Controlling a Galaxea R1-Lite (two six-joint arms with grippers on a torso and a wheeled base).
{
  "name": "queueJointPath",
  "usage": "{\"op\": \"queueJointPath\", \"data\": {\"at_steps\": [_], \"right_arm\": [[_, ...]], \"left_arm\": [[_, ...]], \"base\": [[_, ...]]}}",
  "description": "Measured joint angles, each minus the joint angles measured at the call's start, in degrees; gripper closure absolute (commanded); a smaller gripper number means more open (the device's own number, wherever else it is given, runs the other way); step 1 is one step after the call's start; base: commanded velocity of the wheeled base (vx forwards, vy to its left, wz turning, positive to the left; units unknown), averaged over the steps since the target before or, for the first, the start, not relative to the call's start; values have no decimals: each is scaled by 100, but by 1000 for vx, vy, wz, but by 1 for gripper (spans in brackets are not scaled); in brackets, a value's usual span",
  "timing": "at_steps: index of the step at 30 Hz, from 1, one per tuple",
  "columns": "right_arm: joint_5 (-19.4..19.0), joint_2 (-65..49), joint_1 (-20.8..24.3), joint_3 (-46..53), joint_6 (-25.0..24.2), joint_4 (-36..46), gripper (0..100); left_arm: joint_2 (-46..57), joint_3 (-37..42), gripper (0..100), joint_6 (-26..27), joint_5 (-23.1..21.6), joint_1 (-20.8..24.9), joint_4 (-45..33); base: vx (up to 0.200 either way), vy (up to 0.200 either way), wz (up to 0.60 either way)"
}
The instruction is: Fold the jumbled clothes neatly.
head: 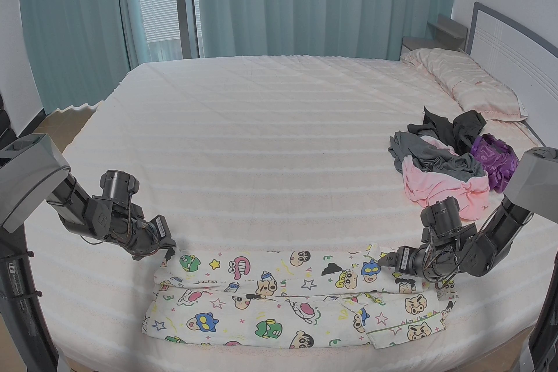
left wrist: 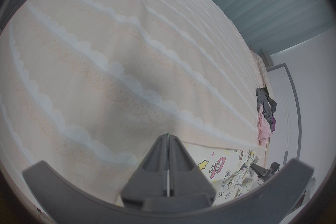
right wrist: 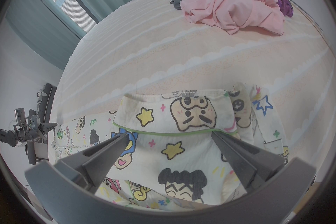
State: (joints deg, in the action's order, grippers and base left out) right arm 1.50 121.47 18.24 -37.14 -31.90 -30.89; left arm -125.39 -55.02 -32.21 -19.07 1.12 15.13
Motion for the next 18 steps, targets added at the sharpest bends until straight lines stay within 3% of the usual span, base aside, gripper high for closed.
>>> {"op": "queueJointPath", "data": {"at_steps": [18], "right_arm": [[-2, -2, -30, -11, -9, -6, 0]], "left_arm": [[155, -206, 100, 9, -22, -340, 28]], "base": [[0, 0, 0]]}}
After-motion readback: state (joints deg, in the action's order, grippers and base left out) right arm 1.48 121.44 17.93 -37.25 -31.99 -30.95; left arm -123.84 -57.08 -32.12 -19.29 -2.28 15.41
